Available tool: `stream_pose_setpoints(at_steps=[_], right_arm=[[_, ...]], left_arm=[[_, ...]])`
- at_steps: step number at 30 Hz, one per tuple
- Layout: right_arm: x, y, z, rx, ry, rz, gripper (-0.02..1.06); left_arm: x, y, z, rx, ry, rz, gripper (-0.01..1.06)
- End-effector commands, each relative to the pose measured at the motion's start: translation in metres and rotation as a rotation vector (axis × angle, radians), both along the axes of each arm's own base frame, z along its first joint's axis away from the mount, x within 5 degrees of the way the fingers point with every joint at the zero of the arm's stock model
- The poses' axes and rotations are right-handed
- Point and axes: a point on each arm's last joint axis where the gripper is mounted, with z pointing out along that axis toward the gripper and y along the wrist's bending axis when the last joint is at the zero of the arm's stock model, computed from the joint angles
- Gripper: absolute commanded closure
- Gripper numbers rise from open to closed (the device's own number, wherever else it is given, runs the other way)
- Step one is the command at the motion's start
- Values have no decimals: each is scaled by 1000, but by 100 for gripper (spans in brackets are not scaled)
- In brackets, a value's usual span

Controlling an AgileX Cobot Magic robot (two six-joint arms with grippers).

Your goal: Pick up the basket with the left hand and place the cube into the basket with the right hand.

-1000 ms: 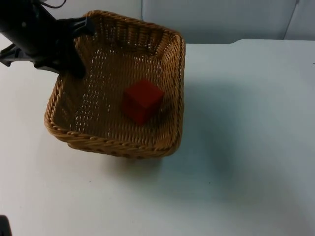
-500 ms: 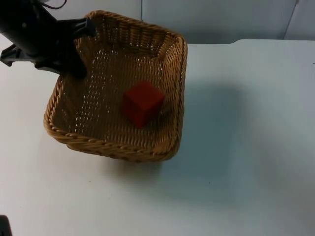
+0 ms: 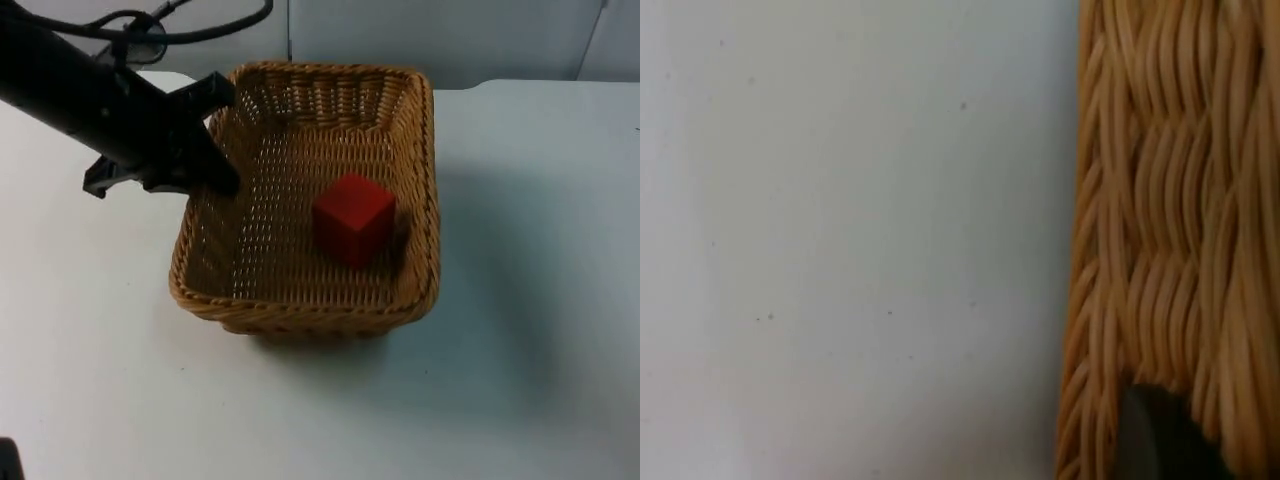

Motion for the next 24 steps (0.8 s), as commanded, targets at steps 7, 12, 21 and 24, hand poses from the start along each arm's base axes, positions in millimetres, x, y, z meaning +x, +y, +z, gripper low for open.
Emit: stream_pose_setpoints(at_steps=[7, 12, 21, 24], right_arm=[[-6, 11, 8, -2, -24, 32, 105], [-6, 10, 8, -3, -24, 31, 105], [-5, 7, 7, -39, -30, 7, 105], [-5, 5, 8, -57, -35, -6, 105]], left_arm=[[-3, -5, -28, -34, 67, -31, 59], [1, -1, -30, 40, -23, -61, 35], [29, 7, -2, 222, -178, -147, 36], [47, 8, 39, 274, -257, -133, 52]])
